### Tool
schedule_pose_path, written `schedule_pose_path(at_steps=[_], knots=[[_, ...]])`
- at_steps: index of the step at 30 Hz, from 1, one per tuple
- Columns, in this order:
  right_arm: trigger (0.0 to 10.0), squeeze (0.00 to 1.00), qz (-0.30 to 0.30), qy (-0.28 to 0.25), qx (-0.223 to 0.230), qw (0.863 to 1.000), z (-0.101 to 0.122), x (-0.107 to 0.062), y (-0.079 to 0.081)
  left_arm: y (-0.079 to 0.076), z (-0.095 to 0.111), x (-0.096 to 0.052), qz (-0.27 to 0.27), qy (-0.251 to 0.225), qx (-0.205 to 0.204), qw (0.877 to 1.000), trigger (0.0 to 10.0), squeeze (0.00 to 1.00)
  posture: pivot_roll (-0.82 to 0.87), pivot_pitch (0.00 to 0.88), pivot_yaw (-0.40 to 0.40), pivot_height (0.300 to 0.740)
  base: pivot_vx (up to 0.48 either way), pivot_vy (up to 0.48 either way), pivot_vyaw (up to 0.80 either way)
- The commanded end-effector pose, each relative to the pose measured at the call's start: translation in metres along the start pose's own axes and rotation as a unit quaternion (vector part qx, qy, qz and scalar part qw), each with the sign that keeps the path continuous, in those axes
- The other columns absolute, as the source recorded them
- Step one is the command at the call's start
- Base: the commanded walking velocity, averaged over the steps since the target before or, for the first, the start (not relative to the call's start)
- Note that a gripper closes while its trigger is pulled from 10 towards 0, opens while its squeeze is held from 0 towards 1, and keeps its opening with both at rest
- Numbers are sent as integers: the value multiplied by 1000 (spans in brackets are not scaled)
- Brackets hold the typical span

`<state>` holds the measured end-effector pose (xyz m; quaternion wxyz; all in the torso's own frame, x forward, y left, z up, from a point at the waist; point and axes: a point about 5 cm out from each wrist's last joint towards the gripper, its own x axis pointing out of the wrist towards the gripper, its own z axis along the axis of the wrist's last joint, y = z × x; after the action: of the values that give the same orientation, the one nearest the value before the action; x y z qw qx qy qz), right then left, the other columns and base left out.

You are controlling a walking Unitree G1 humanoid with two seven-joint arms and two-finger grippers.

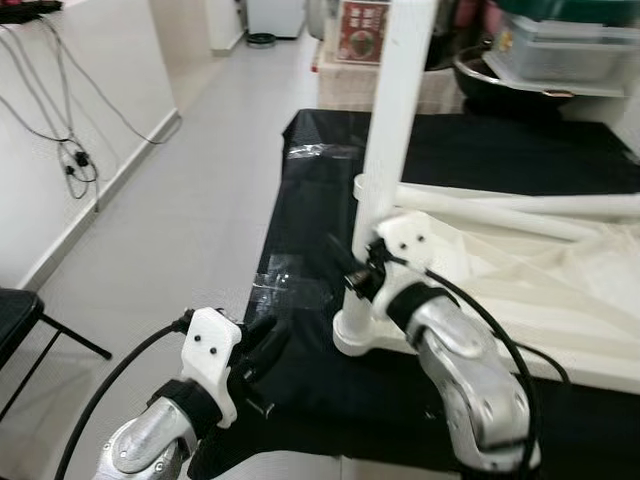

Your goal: Building children table

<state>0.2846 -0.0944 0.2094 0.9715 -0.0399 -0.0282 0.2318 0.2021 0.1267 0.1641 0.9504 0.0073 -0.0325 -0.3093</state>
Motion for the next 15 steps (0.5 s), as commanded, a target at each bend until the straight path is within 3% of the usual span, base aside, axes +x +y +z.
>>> schedule_pose_path(at_steps=[1, 2, 3, 5, 6, 7, 9, 10, 11, 15], knots=[[10000, 1000, -10, 49, 36, 998, -23, 0, -9, 3, -4, -3, 3, 8, -4, 1000, 10000, 0, 45, 141, -9, 740, 0, 0, 0], [10000, 1000, 29, 10, 47, 998, -10, 1, -10, 3, -4, -2, 2, 9, -5, 1000, 10000, 0, 45, 141, -9, 740, 0, 0, 0], [10000, 1000, 29, 10, 47, 998, -10, 1, -10, 3, -4, -2, 2, 9, -5, 1000, 10000, 0, 45, 141, -9, 740, 0, 0, 0], [10000, 1000, 120, -42, 54, 990, 9, 0, -12, 2, -4, -1, -1, 8, -6, 1000, 10000, 0, 40, 142, -2, 740, 0, 0, 0], [10000, 1000, 156, -50, 37, 986, 15, 0, -18, 1, -4, 0, -4, 8, -7, 1000, 10000, 0, 42, 136, -1, 740, 0, 0, 0], [10000, 1000, 156, -50, 37, 986, 15, 0, -18, 1, -4, 0, -4, 8, -7, 1000, 10000, 0, 42, 136, -1, 740, 0, 0, 0], [10000, 1000, 227, -50, -3, 973, 23, -1, -27, 0, -3, 2, -7, 6, -7, 1000, 10000, 0, 41, 134, 2, 740, 0, 0, 0], [10000, 0, 268, -45, -22, 962, 25, 0, -32, 0, -3, 2, -9, 5, -7, 1000, 10000, 0, 41, 132, 6, 740, 0, 0, 0], [10000, 0, 292, -42, -31, 955, 27, 0, -35, 1, -3, 3, -9, 4, -7, 1000, 10000, 0, 41, 132, 6, 740, 0, 0, 0], [10000, 0, 308, -36, -46, 949, 32, 11, -47, 2, -3, 3, -11, 5, -6, 1000, 10000, 0, 38, 125, 11, 740, 0, 0, 0]])
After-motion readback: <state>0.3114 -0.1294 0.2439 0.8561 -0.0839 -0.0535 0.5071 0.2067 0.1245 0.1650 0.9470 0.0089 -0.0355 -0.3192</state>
